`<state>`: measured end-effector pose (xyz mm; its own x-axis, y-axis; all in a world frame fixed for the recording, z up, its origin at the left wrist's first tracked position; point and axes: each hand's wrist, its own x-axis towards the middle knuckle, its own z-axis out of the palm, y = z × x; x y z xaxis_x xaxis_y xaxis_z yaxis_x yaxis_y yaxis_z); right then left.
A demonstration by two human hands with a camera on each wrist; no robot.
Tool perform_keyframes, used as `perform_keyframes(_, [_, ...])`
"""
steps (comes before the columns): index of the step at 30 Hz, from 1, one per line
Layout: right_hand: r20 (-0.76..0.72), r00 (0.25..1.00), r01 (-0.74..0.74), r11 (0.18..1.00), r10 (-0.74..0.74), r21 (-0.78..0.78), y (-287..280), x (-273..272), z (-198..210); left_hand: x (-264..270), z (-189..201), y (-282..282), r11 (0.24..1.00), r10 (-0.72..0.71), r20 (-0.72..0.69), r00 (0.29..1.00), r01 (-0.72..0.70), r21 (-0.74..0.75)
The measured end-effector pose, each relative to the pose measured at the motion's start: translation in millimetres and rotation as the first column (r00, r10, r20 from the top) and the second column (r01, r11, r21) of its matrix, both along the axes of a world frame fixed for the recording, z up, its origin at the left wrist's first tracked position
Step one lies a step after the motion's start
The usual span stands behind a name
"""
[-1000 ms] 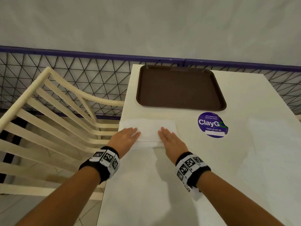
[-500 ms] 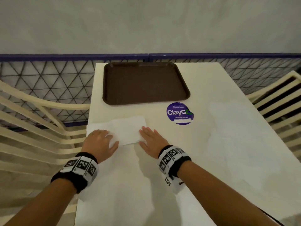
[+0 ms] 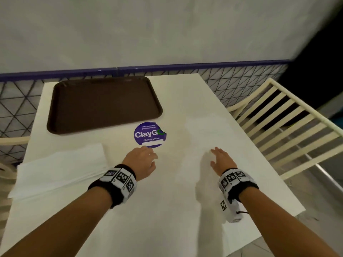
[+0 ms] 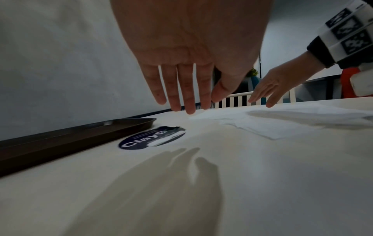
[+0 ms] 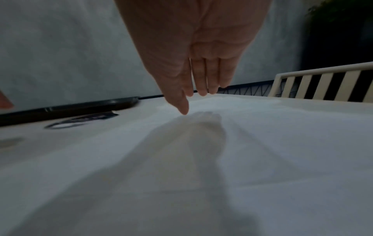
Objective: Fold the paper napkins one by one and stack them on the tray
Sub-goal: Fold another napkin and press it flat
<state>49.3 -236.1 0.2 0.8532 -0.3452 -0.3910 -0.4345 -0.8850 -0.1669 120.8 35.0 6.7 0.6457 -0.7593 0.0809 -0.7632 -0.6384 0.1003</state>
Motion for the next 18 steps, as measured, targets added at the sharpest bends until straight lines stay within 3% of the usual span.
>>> perform_keyframes(3, [-0.068, 0.995, -0.078, 0.997, 0.078, 0.005, -35.9, 3.4, -5.9, -1.9, 2.1, -39.7, 0.992, 0.103, -0.145, 0.984, -0.090, 0.092])
perform_keyframes(9, [-0.100, 0.965, -0.242, 0.970, 0.244, 0.029, -67.8, 19.9, -13.3, 3.6, -3.7, -94.4, 0.975, 0.152, -0.248, 0.957, -0.104, 0.197])
perform_keyframes(14, [0.010, 0.929, -0.370, 0.928, 0.371, -0.052, -77.2, 24.2, -14.6, 2.4, -3.7, -128.5, 0.969, 0.180, -0.282, 0.942, -0.121, 0.216])
perform_keyframes(18, [0.052, 0.913, -0.406, 0.914, 0.405, 0.003, -87.9, 27.4, -11.5, 5.2, -1.5, -152.3, 0.976, 0.169, -0.299, 0.939, -0.117, 0.184])
